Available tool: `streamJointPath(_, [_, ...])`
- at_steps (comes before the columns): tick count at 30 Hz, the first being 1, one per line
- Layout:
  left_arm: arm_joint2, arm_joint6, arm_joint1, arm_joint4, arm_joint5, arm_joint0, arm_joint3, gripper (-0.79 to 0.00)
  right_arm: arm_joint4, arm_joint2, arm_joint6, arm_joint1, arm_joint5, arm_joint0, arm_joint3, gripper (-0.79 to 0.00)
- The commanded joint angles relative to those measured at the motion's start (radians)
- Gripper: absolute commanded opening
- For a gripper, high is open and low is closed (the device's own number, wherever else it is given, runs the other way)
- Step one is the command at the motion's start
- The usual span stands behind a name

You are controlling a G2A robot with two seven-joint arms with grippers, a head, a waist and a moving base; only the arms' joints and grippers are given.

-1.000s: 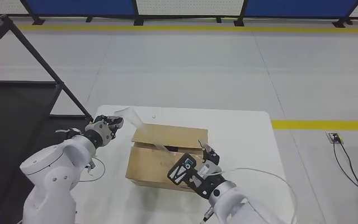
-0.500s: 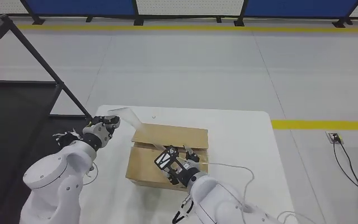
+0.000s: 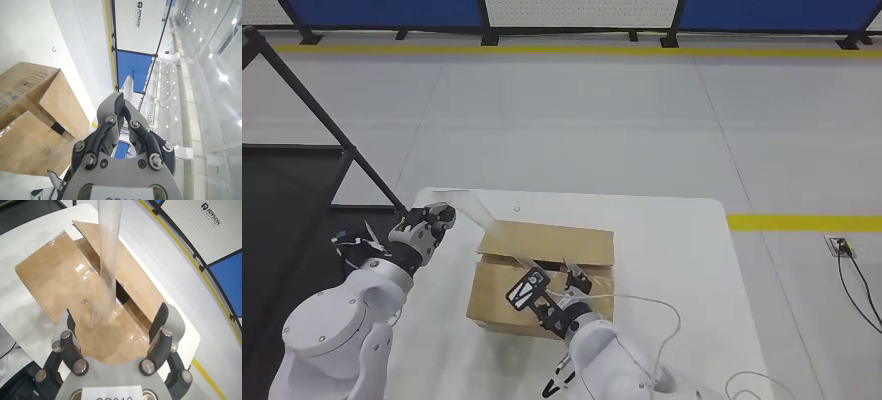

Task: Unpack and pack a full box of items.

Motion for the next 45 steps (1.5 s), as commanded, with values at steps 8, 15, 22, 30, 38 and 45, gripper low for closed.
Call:
streamJointPath(8, [-0.022,-0.021,0.003,0.017,-0.078,0.031,-0.007,-0.785,-0.074,0.005,0.010,-0.041,0.036,-0.036,0.047,-0.785])
streamJointPath(15, [-0.030,-0.029,0.005,0.024,-0.094,0.034,-0.004,-0.785,-0.034,0.048,-0.018,-0.062,0.025,-0.074,0.052,-0.785])
streamJointPath(22, [-0.025,-0.034,0.007,0.042,-0.107,0.029,-0.001,-0.785,0.035,0.105,-0.072,-0.080,-0.001,-0.101,0.064,-0.785])
streamJointPath(30, [-0.013,-0.059,0.016,0.188,-0.210,0.059,-0.032,-0.785,0.102,0.253,0.024,-0.065,-0.150,-0.120,-0.058,-0.785])
streamJointPath(38, [-0.017,-0.107,0.025,0.297,-0.267,0.102,-0.038,-0.785,0.454,0.430,0.409,-0.052,-0.450,0.009,-0.090,-0.785])
streamJointPath(45, [-0.016,-0.180,0.034,0.382,-0.282,0.154,-0.064,-0.785,0.700,0.470,0.609,-0.056,-0.519,0.163,0.048,-0.785])
